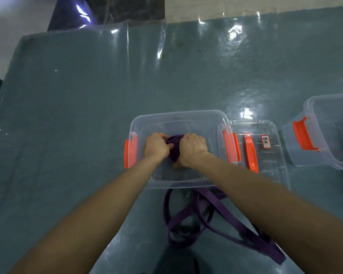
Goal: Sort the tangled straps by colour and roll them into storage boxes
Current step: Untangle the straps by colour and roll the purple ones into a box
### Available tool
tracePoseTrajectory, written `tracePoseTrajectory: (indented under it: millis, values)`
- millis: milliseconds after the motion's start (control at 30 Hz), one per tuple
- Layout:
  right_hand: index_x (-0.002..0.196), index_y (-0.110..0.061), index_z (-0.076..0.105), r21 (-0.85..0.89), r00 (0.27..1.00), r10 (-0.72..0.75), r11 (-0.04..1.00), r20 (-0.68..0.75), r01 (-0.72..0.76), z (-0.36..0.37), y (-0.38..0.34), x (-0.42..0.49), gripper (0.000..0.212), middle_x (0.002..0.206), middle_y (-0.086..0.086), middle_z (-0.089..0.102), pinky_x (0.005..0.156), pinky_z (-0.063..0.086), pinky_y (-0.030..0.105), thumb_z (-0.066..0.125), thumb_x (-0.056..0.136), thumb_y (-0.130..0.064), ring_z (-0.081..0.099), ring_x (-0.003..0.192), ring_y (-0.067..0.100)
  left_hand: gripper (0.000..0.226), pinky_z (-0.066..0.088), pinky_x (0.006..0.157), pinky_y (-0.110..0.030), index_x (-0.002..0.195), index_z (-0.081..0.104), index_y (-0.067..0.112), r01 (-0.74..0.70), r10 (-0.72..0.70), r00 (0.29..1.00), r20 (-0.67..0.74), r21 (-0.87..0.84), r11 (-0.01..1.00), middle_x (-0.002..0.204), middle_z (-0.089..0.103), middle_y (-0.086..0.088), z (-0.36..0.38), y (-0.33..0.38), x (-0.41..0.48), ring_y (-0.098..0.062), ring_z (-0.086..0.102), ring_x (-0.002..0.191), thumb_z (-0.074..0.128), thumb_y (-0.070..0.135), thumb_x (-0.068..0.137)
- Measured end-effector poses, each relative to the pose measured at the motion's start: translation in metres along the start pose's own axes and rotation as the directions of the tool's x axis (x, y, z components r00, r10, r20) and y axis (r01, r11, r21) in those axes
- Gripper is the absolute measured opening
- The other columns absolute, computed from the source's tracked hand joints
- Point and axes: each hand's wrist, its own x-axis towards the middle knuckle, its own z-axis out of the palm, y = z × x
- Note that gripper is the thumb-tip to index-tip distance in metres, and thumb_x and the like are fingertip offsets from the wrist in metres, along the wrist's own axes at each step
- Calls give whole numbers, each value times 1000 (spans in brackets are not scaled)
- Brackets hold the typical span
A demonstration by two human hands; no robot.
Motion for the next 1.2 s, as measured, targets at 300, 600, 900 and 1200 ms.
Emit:
tracePoseTrajectory:
  millis: [300, 600, 900, 1200]
  values:
    - [133, -4, 61, 153, 998, -18, 988, 60, 9, -14, 17, -15, 96, 127, 14, 66, 96, 58, 36, 91, 69, -68, 66, 117, 29, 22, 61, 89, -38, 111, 83, 10, -58, 63, 998, -21, 174, 983, 103, 82, -14, 5, 1, 4, -33, 77, 100, 85, 19, 91]
    - [130, -8, 65, 404, 938, -58, 892, -341, 203, -8, 60, -113, 32, 125, 14, 70, 93, 55, 48, 59, 108, -31, 67, 110, 36, 31, 62, 87, -44, 106, 76, -1, 12, -10, 1000, -10, 210, 978, 105, 79, -21, 1, 8, 2, -38, 76, 102, 84, 24, 91]
    - [129, -10, 66, 229, 842, -132, 930, -524, 289, 29, 58, -156, 34, 121, 10, 70, 108, 42, 44, 38, 116, -24, 63, 113, 35, 42, 54, 94, -40, 128, 71, 4, -119, 126, 992, 2, 348, 930, 128, 75, -16, -40, 23, -43, -37, 68, 120, 68, 39, 104]
    - [126, -4, 68, 346, 513, 173, 901, -841, 262, 95, 71, -223, 29, 122, 10, 68, 103, 52, 45, 64, 98, -11, 64, 113, 31, 28, 56, 97, -47, 128, 71, 6, -662, 782, 579, -228, 429, 615, 124, 69, -12, -29, -33, -199, -33, 66, 112, 68, 18, 104]
